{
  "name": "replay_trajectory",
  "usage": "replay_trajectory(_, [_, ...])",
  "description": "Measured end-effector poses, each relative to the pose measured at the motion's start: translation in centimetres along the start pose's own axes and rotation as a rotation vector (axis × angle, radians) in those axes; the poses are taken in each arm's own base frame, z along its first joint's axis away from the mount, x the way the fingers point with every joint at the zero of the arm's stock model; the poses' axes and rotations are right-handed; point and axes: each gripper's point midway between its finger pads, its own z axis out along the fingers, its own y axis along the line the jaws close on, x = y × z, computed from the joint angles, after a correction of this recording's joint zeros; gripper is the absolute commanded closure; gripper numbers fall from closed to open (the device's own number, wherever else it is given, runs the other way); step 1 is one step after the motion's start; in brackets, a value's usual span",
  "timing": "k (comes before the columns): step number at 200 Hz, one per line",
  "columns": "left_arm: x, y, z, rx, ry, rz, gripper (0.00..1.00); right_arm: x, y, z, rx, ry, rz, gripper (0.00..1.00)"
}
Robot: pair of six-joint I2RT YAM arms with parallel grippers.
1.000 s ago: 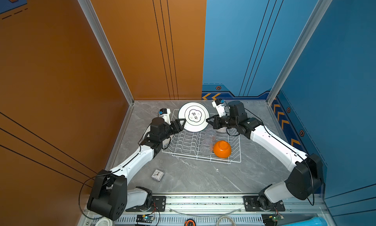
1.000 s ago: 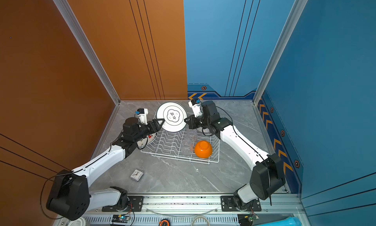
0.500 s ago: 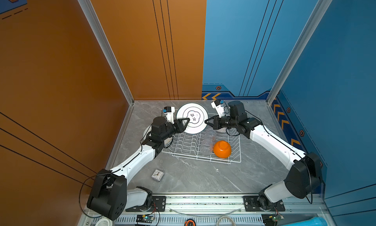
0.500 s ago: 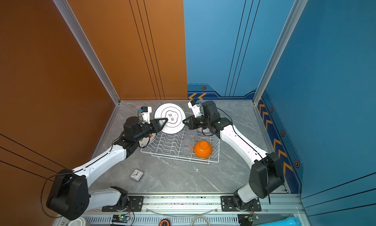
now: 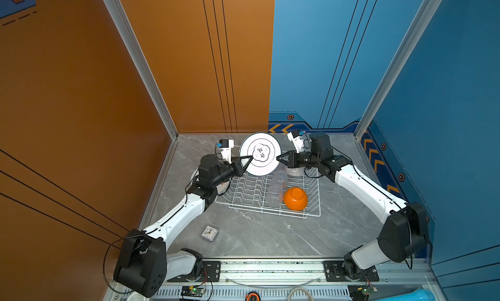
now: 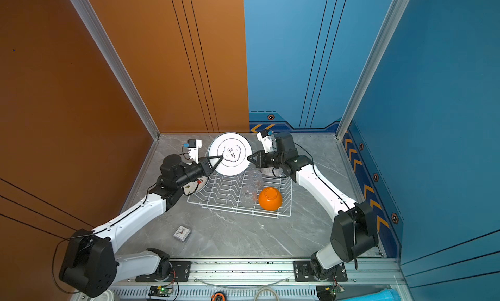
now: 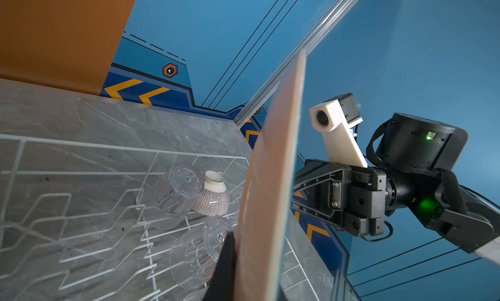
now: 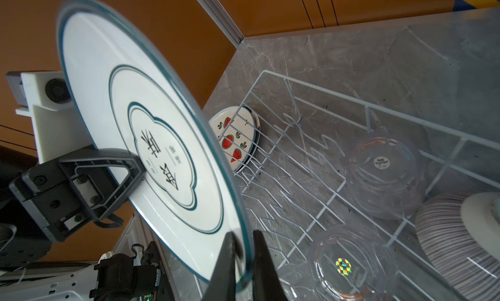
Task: Unload the mixed dishes from the dish rack
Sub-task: 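Raise the white plate toward the left gripper and grasp its rim with left, then carry the white plate with the left gripper onto the stack while right withdraws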
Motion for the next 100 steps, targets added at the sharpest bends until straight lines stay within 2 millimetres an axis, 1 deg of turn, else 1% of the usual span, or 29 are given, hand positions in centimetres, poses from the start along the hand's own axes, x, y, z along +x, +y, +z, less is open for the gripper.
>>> replay_trajectory(7, [0.0, 0.0, 0.0, 0.0, 0.0, 0.0, 1.0, 0.0, -0.1, 0.0, 0.002, 0.0, 0.0, 0.79])
replay_trajectory(20, [0.0, 0.0, 0.1, -0.007, -0.005, -0.003, 1.0, 0.2, 0.0, 0.2, 0.007, 0.002, -0.011, 0.66])
replay_trajectory(62, [0.3, 1.3, 0.0, -0.07, -0.001, -0.025, 1.0, 0.8, 0.3, 0.6, 0.003, 0.016, -0.021, 0.41])
replay_trajectory(71, [0.3, 1.9, -0.1, -0.1, -0.004, -0.032, 1.0, 1.0, 0.3, 0.7, 0.001, 0.017, -0.026, 0.37])
replay_trajectory(88, [0.3, 3.8, -0.5, -0.181, -0.011, -0.054, 1.0, 1.1, 0.9, 0.8, -0.023, 0.021, -0.034, 0.34])
replay_trajectory(100, [0.3, 5.1, -1.0, -0.232, -0.014, -0.069, 1.0, 1.0, 1.2, 0.9, -0.034, 0.018, -0.043, 0.27])
